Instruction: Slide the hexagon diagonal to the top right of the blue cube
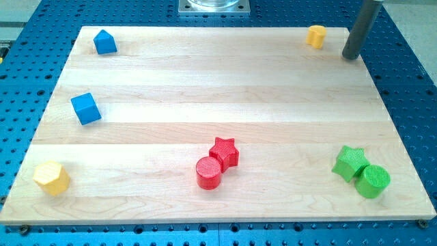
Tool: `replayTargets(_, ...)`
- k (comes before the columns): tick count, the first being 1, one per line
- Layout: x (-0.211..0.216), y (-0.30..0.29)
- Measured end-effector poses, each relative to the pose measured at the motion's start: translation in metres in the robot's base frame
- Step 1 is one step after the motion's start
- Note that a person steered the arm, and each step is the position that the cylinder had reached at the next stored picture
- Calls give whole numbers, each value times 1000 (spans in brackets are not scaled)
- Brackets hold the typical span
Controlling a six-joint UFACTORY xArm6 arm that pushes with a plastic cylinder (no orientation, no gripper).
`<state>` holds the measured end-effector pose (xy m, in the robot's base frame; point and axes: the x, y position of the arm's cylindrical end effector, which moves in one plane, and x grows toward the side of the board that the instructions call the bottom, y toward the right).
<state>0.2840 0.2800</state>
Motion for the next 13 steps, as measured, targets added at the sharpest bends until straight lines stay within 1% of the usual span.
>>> replayTargets(1,0,0)
replayTargets(3,15,1)
replayTargets(5,40,-20)
replayTargets(6,53,-66)
replayTargets(7,53,-171)
replayTargets(8,84,-242)
replayTargets(9,124,-306)
replayTargets(11,193,-357)
replayTargets(12,251,-409)
replayTargets(13,318,-466)
